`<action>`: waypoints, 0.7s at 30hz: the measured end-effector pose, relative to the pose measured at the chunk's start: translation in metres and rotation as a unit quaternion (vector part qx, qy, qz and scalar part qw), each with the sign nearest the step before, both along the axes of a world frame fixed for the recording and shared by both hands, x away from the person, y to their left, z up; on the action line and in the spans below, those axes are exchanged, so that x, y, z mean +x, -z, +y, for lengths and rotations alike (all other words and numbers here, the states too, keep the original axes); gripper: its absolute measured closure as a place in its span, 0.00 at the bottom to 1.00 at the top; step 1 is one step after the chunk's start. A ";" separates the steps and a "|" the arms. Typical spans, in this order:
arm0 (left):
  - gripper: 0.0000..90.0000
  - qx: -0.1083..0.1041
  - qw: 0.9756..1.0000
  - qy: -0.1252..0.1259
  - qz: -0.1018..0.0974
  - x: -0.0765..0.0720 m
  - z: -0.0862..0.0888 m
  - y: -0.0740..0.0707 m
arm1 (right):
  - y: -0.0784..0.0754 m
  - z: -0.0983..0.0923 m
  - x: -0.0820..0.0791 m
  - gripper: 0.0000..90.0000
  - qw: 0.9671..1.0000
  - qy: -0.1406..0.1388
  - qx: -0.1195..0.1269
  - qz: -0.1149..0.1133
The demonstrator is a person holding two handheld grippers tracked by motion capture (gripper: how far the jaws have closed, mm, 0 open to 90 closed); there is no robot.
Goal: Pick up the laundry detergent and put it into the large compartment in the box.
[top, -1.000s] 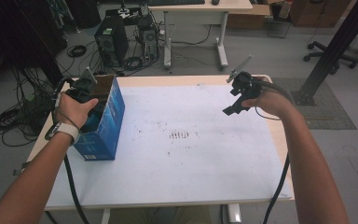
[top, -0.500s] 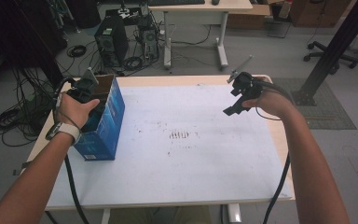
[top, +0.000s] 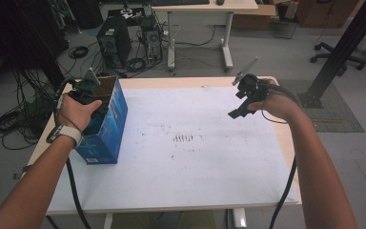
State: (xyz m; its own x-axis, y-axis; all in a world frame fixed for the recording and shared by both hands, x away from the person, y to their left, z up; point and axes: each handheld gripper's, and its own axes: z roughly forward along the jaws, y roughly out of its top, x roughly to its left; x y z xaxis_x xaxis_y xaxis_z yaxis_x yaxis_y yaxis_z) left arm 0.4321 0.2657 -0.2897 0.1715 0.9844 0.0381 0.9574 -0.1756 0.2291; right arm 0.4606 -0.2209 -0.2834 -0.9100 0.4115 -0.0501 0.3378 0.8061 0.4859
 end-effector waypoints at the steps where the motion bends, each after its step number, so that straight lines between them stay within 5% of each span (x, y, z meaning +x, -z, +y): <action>1: 0.26 0.001 1.000 0.001 -0.001 0.000 0.000 0.000 | 0.000 0.000 0.000 0.10 1.000 -0.001 0.000 -0.001; 11: 0.26 0.024 1.000 0.004 -0.013 -0.003 -0.005 -0.006 | -0.002 -0.001 -0.002 0.10 1.000 -0.001 0.001 -0.003; 21: 0.25 0.022 1.000 0.010 -0.017 -0.006 -0.004 -0.009 | -0.004 -0.001 -0.004 0.10 1.000 0.001 0.004 -0.006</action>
State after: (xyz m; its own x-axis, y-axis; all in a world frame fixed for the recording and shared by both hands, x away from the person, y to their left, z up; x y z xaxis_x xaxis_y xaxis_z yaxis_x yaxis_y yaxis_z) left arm 0.4261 0.2612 -0.2802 0.1891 0.9781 0.0865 0.9452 -0.2052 0.2538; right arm 0.4562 -0.2219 -0.2797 -0.9089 0.4129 -0.0579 0.3327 0.8018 0.4964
